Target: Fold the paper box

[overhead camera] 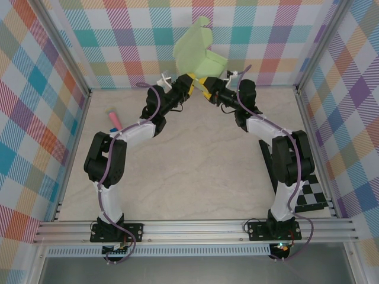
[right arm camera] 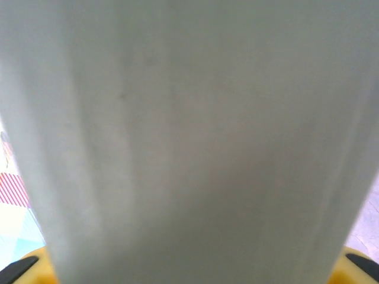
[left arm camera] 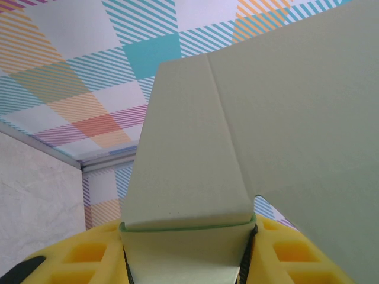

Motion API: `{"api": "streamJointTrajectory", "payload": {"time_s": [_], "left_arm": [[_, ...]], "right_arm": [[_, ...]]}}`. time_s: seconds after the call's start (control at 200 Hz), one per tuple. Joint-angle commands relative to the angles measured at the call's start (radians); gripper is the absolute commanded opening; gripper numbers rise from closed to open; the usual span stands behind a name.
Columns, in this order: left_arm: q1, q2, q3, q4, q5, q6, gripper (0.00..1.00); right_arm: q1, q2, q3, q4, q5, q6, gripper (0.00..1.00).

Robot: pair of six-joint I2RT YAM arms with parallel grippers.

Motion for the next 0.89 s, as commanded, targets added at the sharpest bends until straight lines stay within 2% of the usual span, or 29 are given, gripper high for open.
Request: {"api": "streamJointTrajectory", "payload": {"time_s": [0.0,0.12,0.155,0.25,0.285,0.42,0.48,0.56,0.62,0.775,0.84,0.89], "left_arm": [[-0.015,-0.027,-0.001,0.037,0.023,0.012,0.31],[-0.015,-0.028,-0.003,0.029,0.023,0.017,0.32],[-0.013,-0.027,-0.005,0.026,0.023,0.020,0.32],[0.003,-0.028,-0.012,0.026,0.019,0.017,0.32],[0.010,-0.029,-0.015,0.027,0.018,0.021,0.32],[0.038,-0.039,-0.006,-0.021,0.069,0.087,0.34],[0.052,-0.038,-0.009,-0.071,0.099,0.096,0.34],[0.065,-0.035,-0.041,-0.101,0.135,0.104,0.33],[0.072,-0.039,-0.080,-0.119,0.165,0.140,0.34],[0.099,-0.061,-0.154,-0.308,0.260,0.290,0.33],[0.095,-0.087,-0.180,-0.442,0.250,0.354,0.33],[0.091,-0.096,-0.201,-0.475,0.300,0.389,0.34]], "right_arm": [[0.010,-0.022,-0.007,0.039,-0.003,-0.014,0.46],[0.010,-0.034,-0.019,0.040,0.003,-0.021,0.47],[0.010,-0.038,-0.021,0.036,0.001,-0.028,0.50],[0.002,-0.069,-0.052,0.000,0.016,-0.053,0.75],[-0.005,-0.085,-0.071,-0.011,0.022,-0.063,0.81],[-0.051,-0.148,-0.143,-0.079,-0.007,-0.122,0.83],[-0.072,-0.186,-0.177,-0.193,-0.019,-0.169,0.84],[-0.099,-0.245,-0.213,-0.342,-0.046,-0.285,0.85],[-0.118,-0.302,-0.236,-0.499,-0.018,-0.413,0.85],[-0.160,-0.411,-0.166,-0.960,0.213,-0.797,0.85],[-0.169,-0.410,-0.121,-1.050,0.255,-0.951,0.85],[-0.170,-0.409,-0.115,-1.084,0.310,-1.032,0.84]]}}
